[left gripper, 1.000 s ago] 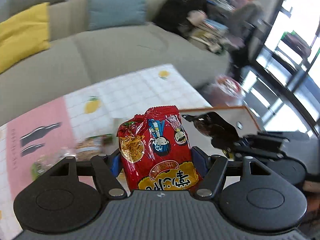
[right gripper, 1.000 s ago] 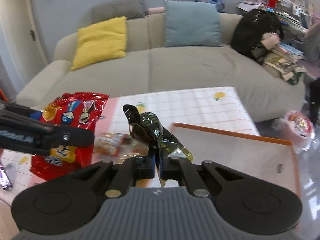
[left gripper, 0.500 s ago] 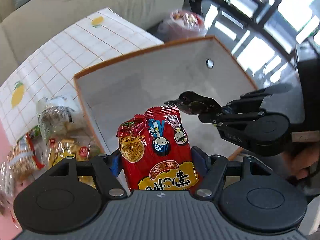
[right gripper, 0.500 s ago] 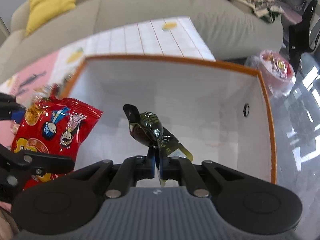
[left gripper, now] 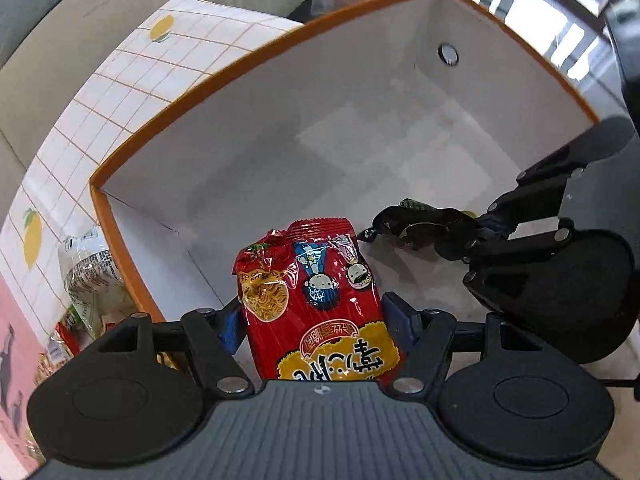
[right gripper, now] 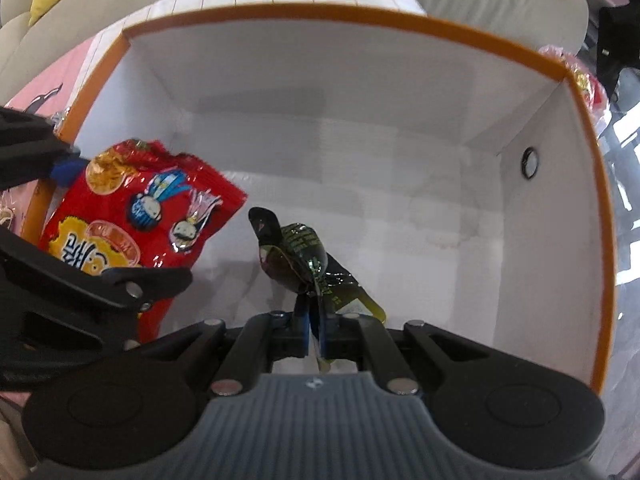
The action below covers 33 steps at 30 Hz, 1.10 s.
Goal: Organize snacks
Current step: 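Carry both packs over the white box and open both tools to drop them, then grasp the clear cookie pack with the left tool while the right grasps the yellow cookie pack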
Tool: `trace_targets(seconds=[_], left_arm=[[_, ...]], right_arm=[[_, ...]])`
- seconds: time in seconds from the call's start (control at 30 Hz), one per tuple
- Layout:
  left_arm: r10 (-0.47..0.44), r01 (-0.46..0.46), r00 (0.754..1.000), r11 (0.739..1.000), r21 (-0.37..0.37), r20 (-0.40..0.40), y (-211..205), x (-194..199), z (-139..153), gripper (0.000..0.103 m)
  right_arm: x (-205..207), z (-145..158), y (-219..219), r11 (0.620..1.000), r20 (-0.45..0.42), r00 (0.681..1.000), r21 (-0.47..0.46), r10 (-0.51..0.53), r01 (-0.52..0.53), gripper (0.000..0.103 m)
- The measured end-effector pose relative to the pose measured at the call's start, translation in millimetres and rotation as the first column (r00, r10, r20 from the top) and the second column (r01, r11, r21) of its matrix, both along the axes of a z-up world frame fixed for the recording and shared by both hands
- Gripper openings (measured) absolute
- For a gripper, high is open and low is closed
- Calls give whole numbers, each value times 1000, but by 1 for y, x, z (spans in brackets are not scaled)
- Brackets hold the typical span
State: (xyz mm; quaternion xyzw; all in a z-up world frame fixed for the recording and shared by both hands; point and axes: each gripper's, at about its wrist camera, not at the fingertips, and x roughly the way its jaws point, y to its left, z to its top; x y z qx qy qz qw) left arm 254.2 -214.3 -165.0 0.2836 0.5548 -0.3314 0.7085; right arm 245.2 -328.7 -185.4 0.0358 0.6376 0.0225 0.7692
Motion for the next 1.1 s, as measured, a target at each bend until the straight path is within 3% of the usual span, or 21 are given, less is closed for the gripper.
trace_targets(seconds=[0.2,0.3,0.6,0.73,0.87,1.1], left_arm=[[-22,22,1000,1000,19,14,-5,-1,-4,84],[-21,21,1000,1000,18,20,-2,-2,-3,86],[-38,37,998,999,13,54,6,-10,17,88],[-14,16,998,1000,-24,62,17,-14,32,88],[42,-36,997,996,-87,62,33,-16,50,88],[158,-133,981,970,-202,114,76,-30,93,88]], right_arm=[[-2,-4,-1,1000,-21,1000,6,-2,2,2],[-2,-3,-2,1000,-27,1000,9,-7,7,7],[3,1,-4,1000,-14,1000,0,-28,28,37],[-1,11,-2,999,10,1000,-20,-29,29,54],[-6,24,7,999,52,998,-40,-29,31,65],[-22,71,32,997,202,979,-72,-22,37,82]])
